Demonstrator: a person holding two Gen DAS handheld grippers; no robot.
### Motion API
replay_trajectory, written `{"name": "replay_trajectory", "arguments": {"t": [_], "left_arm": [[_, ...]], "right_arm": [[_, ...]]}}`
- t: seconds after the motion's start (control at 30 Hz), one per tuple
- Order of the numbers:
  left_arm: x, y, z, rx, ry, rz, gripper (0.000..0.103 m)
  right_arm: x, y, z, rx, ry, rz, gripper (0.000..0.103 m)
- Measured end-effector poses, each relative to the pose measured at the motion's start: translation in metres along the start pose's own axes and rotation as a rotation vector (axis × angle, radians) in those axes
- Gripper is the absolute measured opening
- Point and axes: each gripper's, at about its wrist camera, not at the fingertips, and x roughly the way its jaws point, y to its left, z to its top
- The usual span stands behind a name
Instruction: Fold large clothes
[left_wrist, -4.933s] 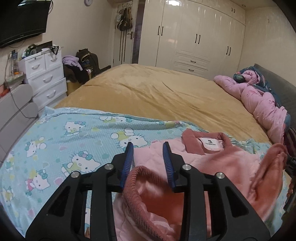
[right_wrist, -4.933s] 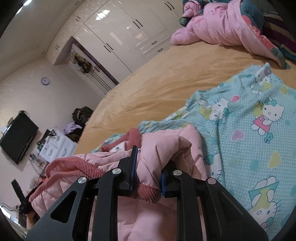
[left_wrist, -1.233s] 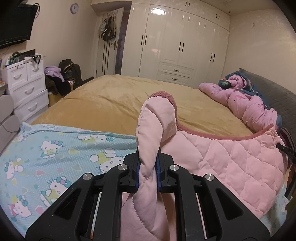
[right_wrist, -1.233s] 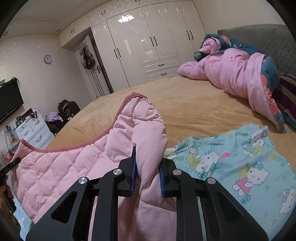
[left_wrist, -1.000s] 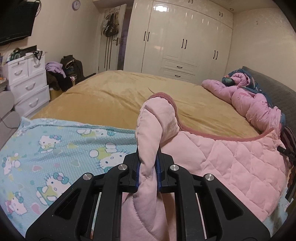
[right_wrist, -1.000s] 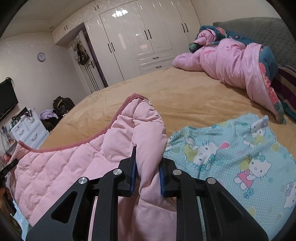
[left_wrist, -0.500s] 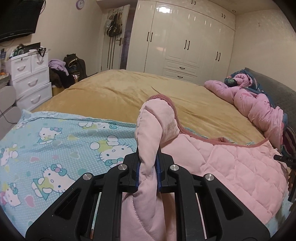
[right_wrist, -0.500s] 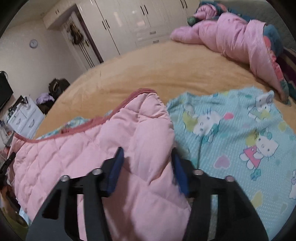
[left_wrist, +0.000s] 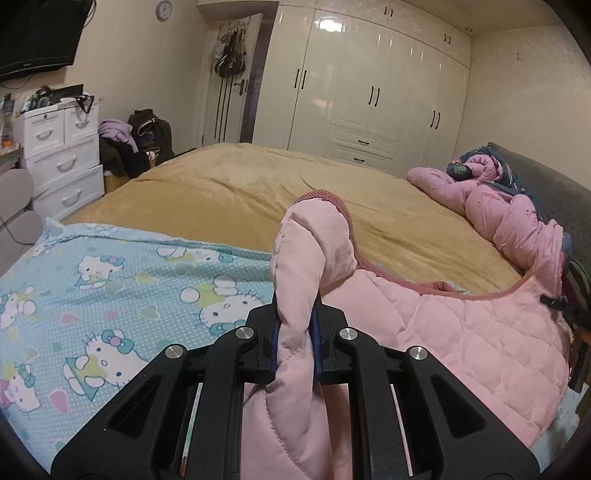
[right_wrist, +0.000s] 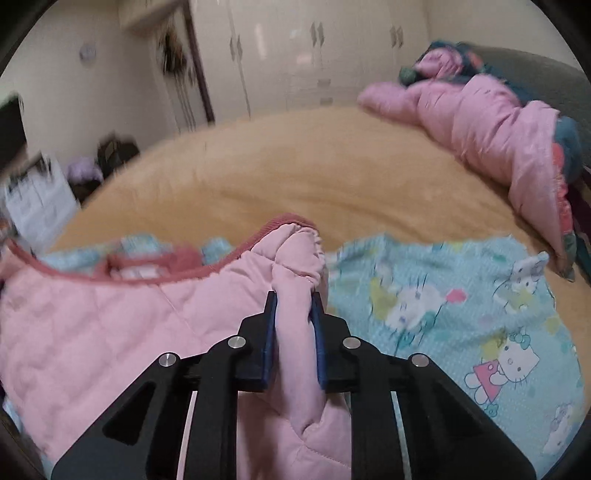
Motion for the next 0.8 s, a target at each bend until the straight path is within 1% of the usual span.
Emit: {"name": "replay_trajectory", "arguments": {"t": [0.07,0.1,0.17,0.23,0.3,0.37,0.4,0.5,0.67,0.8], "left_arm": [[0.000,-0.006,0.008,0.035,-0.013,0.010,0.006],[0.001,-0.007,0.011,0.037,-0.015,0.011,0.006],[0.008,-0.006,0.019,0.030,-0.006,0.023,0.006],[0.019,-0.006,0.024,0.029,0.010,0.040,0.006],[0.029,-0.006,0.024,0.045,0.023,0.058,0.007],[0.041,-0.007,0.021,0.077,0.047,0.083,0.007],[0.045,-0.007,0.020,0.085,0.059,0.091,0.007],[0.058,-0.003,0.010,0.101,0.094,0.109,0.007],[0.070,0.008,-0.004,0.074,0.127,0.106,0.009],[0.079,0.008,-0.010,0.073,0.152,0.108,0.010]], "right_arm": [[-0.016,-0.002,0.010,0.018,-0.071,0.007,0.016],[-0.020,-0.004,0.014,0.036,-0.093,0.011,0.015],[-0.019,-0.010,0.021,0.078,-0.105,0.027,0.015],[-0.005,-0.020,0.027,0.153,-0.088,0.046,0.015],[0.013,-0.026,0.028,0.200,-0.055,0.032,0.015],[0.024,-0.022,0.026,0.188,-0.033,-0.003,0.015],[0.032,-0.019,0.025,0.167,-0.019,-0.031,0.015],[0.047,-0.015,0.016,0.136,0.017,-0.078,0.014],[0.060,-0.020,0.001,0.126,0.053,-0.098,0.014],[0.071,-0.025,-0.012,0.138,0.097,-0.119,0.015]]}}
